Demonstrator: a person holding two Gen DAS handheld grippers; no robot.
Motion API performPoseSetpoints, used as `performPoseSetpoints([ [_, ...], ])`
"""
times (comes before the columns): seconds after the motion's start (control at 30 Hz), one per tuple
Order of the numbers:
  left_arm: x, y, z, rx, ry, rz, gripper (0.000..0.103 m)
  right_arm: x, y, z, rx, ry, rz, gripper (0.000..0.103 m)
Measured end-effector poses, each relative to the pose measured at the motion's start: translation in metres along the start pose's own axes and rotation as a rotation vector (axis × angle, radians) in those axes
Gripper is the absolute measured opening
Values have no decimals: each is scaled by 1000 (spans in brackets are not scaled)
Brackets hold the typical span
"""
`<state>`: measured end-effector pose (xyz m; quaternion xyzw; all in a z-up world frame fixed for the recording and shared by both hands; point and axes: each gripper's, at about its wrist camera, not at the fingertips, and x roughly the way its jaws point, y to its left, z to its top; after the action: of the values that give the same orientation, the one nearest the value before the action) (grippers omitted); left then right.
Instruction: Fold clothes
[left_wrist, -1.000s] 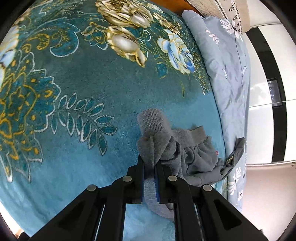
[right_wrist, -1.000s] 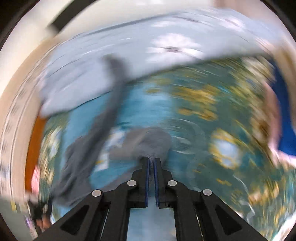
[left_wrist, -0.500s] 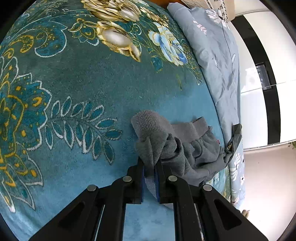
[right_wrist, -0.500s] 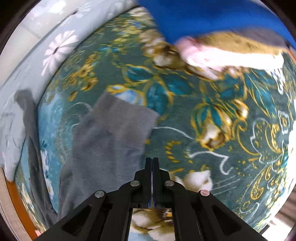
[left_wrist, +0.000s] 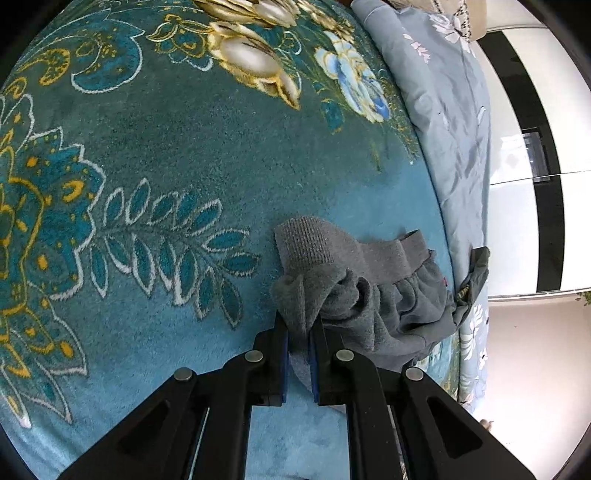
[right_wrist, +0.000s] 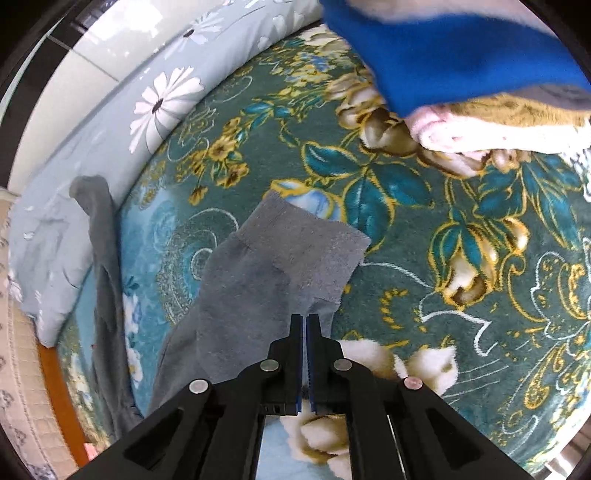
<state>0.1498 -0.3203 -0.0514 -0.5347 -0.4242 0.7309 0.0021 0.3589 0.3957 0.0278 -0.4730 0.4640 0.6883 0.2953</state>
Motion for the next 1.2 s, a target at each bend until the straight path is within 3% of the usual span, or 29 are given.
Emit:
performPoseSetpoints([
  [0.1,-1,-3,-2,-13,2,30,9,5,-8,-1,30,26,66,5],
  [0.17,-3,-5,-4,-18,-1,53,9,11,-6,-2,39,41,101,13],
  [0.23,-4,-8,-6,-23,-6,75,9,17,2,1,28,59,161,42],
  [0.27,-5,-10,-7,-26,-9,85,9,20,8,3,19,62,181,46],
  [0.4,-8,-17,-9,-46,-15,126,9,34,31,22,31,63,226,46],
  [0.53,-11,-34,-10,-34,-27,184,9,56,49,42,91,94,142,46],
  [0.87,-10,-49,-10,-60,-38,268,9,98,78,69,174,167,-116,42],
  [1.0,-10,-49,-11,-76,-39,277,9,96,76,67,164,184,-140,7],
  [1.03,-10,-49,-11,-82,-40,277,9,95,75,66,161,189,-146,5],
  [1.1,-11,-49,-10,-91,-40,276,9,80,74,66,140,177,-77,5],
  [1.2,-16,-54,-9,-83,-51,279,9,31,67,67,105,104,140,4],
])
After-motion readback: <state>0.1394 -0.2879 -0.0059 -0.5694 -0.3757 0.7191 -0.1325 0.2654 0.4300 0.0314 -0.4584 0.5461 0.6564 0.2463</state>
